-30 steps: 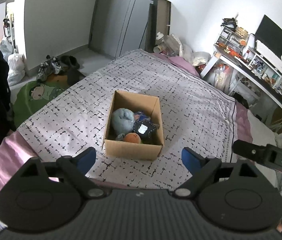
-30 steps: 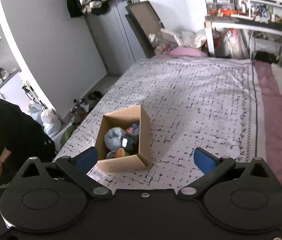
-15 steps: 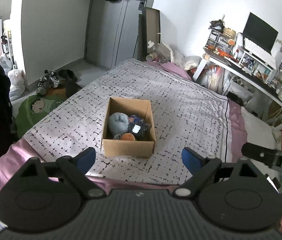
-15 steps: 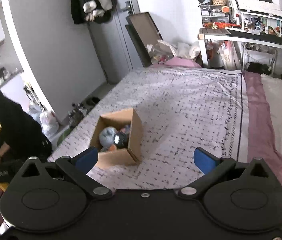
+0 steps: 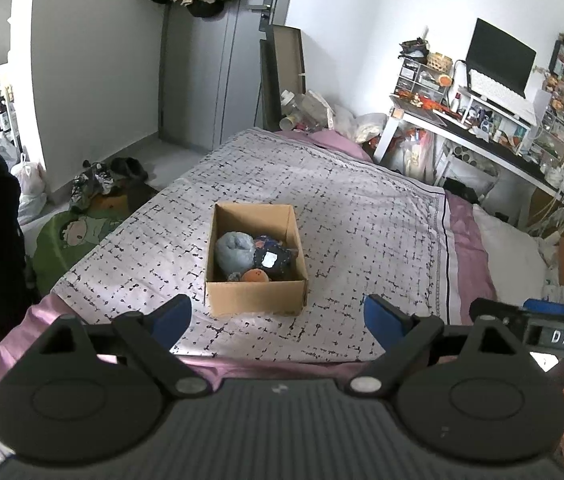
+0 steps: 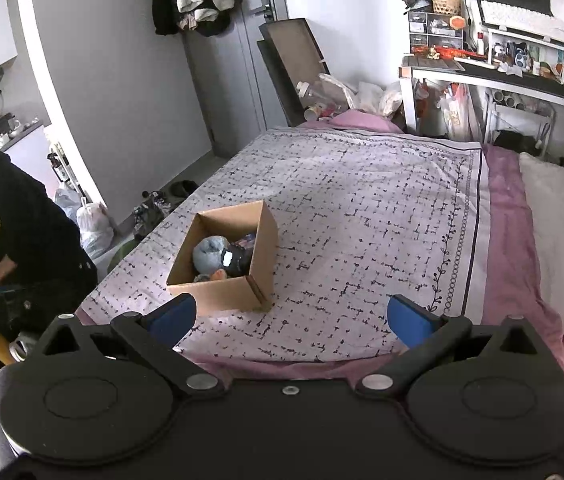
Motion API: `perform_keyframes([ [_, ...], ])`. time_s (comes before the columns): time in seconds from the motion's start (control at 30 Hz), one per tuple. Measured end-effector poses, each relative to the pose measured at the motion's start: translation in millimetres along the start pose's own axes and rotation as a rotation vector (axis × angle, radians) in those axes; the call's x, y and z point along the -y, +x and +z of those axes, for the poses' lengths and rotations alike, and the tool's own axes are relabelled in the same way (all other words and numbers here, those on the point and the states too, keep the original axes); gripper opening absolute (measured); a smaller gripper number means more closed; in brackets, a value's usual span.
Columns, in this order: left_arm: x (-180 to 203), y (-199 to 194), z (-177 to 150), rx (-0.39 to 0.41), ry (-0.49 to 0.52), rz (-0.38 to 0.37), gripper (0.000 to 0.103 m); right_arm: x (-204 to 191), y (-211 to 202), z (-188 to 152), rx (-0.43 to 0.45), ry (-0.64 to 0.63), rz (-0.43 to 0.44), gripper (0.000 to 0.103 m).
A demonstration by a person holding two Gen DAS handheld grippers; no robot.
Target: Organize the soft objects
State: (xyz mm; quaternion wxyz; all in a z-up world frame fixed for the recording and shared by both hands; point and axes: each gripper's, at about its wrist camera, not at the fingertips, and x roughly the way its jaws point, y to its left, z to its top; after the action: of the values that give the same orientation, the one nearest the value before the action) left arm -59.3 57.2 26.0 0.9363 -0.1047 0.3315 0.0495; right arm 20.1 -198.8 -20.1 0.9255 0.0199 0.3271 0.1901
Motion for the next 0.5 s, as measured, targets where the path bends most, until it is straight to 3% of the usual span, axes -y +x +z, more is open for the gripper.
perform_keyframes([
  [0.5, -4.3, 15.5, -4.7, -0.039, -0.007, -0.007, 0.092, 2.6, 9.8, -1.3, -0.017, 0.011, -0.044, 0.103],
])
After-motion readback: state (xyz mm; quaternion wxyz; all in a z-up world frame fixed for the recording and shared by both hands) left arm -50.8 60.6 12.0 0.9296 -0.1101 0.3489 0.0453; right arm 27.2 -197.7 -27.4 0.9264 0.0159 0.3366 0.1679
